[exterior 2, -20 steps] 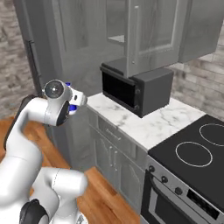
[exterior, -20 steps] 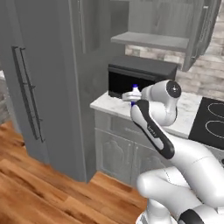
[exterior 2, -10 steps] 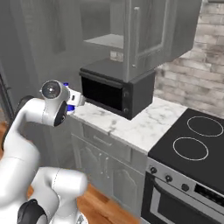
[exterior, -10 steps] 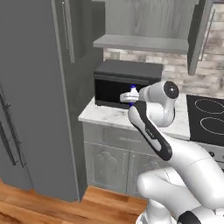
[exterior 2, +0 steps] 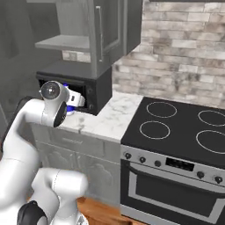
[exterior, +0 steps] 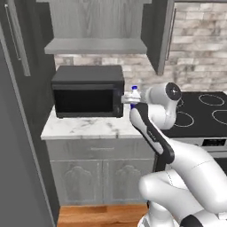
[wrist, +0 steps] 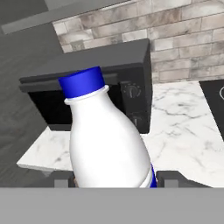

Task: Pick the bottled water from the counter and place it in the open cabinet.

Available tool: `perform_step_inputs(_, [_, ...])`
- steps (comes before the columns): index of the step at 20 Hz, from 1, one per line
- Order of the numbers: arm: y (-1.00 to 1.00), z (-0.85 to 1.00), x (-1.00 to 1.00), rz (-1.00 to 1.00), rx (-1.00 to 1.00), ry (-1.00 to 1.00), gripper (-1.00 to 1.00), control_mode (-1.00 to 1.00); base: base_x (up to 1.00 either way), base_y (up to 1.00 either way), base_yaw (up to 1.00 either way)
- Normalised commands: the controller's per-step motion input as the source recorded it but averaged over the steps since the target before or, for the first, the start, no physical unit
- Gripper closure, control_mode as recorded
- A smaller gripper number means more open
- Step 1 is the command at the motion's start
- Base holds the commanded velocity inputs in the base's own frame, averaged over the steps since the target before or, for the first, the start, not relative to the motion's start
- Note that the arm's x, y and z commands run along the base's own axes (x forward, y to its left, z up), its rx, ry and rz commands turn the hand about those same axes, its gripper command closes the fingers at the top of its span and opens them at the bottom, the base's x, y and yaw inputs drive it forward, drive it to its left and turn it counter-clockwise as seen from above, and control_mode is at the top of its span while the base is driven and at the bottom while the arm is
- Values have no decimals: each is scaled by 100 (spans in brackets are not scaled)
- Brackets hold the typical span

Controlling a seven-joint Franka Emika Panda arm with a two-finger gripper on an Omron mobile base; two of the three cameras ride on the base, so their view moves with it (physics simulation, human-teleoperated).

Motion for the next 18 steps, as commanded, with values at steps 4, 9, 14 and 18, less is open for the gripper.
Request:
perform_step_inputs(4, [0, 0, 0, 0, 0, 0, 100, 100, 77, 60, -45])
perform_step_inputs(9, [0, 0, 0, 0, 0, 0, 100, 100, 69, 72, -38])
perform_step_inputs(14, [0, 0, 0, 0, 0, 0, 100, 100, 37, 58, -24])
perform_step_inputs(18, [0, 0, 0, 0, 0, 0, 100, 100, 18, 43, -14])
